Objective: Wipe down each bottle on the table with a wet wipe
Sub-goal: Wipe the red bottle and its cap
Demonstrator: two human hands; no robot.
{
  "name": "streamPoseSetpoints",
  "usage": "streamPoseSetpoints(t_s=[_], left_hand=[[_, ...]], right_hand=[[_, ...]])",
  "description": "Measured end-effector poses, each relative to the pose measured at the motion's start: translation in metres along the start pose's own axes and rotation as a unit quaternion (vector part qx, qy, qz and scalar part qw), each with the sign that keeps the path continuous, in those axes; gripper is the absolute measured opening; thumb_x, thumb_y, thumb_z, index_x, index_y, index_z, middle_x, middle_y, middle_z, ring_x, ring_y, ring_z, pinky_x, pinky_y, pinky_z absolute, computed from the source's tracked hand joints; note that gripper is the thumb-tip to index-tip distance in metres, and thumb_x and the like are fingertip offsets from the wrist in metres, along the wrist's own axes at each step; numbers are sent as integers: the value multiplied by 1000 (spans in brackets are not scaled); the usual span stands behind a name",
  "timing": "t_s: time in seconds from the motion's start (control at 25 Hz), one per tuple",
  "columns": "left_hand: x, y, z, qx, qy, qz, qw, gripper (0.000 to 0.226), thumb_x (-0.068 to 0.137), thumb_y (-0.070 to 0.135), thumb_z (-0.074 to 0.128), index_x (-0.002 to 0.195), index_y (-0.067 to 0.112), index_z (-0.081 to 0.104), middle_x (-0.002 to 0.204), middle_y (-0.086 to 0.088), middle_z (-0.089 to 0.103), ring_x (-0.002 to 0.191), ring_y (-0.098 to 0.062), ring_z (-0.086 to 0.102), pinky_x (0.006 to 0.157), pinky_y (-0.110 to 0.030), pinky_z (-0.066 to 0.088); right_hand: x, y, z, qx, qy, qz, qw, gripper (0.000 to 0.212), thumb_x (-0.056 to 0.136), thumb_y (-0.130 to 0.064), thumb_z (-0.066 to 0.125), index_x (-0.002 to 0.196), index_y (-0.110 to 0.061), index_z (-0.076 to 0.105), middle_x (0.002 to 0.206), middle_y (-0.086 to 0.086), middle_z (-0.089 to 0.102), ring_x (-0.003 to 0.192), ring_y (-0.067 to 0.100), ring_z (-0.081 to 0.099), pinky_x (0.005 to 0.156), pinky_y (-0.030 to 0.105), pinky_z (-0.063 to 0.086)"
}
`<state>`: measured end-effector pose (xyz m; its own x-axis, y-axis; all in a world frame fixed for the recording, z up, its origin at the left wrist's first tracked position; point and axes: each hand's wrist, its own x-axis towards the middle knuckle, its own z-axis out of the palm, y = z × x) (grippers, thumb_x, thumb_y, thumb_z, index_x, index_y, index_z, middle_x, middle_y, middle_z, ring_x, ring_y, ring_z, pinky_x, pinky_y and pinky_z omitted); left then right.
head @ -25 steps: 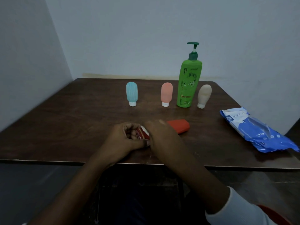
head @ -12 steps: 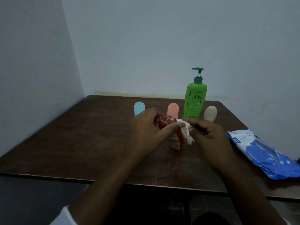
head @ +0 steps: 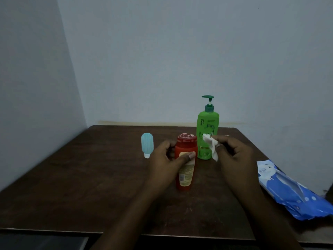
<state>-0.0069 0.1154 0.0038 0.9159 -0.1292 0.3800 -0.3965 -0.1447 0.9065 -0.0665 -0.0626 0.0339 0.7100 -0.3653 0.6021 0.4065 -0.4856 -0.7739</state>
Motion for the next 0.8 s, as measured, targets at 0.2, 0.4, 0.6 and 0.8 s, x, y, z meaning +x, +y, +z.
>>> streamPoseSetpoints(t_s=[0.2,0.4,0.6,0.8], left_hand=[[-1,0,-2,-15,-19,-9,1000,34,82,20,84,112,26,69,107,9,76,99,-3,72,87,-32,63],[5,-1,-9,-3,-31,27,999,26,88,13,78,106,29,69,102,12,76,95,-3,73,79,-26,62],[11,-7,-5,-15,-45,11,999,31,82,25,86,108,29,69,104,13,77,95,-3,74,82,-31,64],[8,-3,-8,4,-49,28,998,32,87,15,79,103,39,64,99,15,74,95,10,68,74,-13,57]], right_hand=[[11,-18,35,-186,-73,-233,952,32,87,1,57,115,-8,70,115,5,70,109,15,63,96,36,51],[24,-29,48,-281,-196,-313,886,45,79,-4,54,122,-7,67,121,8,69,114,21,63,103,19,36],[33,-13,14,-262,-166,-236,921,39,87,-2,66,125,-13,66,125,4,67,117,16,60,103,25,45],[28,-20,44,-267,-217,-322,882,47,80,1,57,126,-8,65,127,8,65,120,20,58,104,33,44]])
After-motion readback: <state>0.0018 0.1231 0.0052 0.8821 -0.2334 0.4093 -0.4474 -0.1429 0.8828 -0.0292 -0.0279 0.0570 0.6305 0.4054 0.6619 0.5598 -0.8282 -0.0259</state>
